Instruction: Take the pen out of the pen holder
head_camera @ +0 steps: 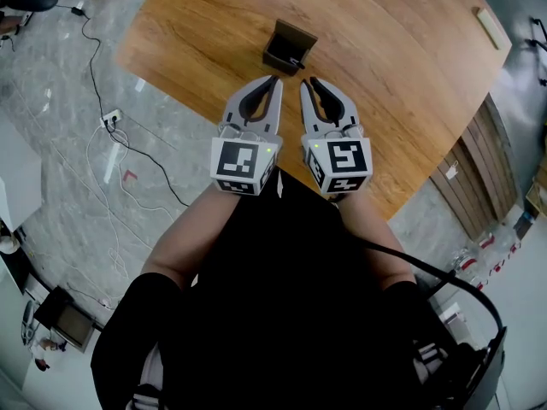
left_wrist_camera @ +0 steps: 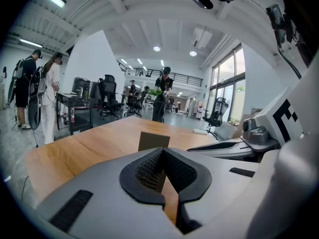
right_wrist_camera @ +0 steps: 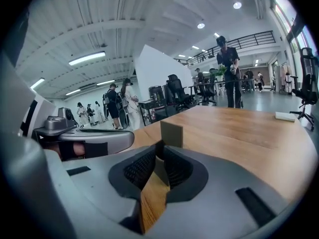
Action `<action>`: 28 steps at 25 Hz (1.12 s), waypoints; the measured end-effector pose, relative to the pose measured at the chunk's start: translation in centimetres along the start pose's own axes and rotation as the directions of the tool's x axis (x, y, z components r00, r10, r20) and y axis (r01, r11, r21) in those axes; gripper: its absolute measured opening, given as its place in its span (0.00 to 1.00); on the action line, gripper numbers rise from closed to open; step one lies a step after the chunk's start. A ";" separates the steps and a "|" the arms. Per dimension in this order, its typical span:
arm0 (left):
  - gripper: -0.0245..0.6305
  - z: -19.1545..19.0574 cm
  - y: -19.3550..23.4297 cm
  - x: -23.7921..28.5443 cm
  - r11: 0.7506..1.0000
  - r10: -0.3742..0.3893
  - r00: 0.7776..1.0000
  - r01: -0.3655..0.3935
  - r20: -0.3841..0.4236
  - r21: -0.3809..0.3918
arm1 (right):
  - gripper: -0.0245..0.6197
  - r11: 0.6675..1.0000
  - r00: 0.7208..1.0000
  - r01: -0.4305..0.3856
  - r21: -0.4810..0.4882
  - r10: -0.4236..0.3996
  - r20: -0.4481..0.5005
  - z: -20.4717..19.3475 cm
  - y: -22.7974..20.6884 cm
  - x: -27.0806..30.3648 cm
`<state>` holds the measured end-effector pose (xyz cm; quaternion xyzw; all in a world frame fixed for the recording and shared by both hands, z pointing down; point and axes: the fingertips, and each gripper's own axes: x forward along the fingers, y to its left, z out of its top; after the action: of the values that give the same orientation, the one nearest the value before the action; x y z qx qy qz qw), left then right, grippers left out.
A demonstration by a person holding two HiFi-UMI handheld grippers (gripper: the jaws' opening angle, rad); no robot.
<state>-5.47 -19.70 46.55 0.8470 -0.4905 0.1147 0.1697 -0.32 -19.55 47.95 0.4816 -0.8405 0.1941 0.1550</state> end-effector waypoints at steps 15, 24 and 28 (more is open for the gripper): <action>0.04 -2.9 1.9 2.9 0.999 0.019 0.997 -0.021 -0.069 -0.037 | 0.07 1.000 0.998 -0.025 0.004 0.025 -0.062 -1.8 -1.3 4.2; 0.04 -3.4 2.1 2.6 0.999 0.026 0.996 -0.030 -0.081 -0.044 | 0.06 0.999 0.998 -0.009 -0.041 0.007 -0.054 -1.7 -1.4 5.0; 0.04 -3.4 2.1 2.1 0.999 0.026 0.996 -0.030 -0.080 -0.040 | 0.06 0.999 1.000 0.005 -0.043 -0.005 -0.013 -0.7 -1.5 4.4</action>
<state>-6.36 -20.93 50.76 0.8311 -0.4975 0.1406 0.2050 -1.05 -23.18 50.80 0.4788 -0.8423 0.1787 0.1714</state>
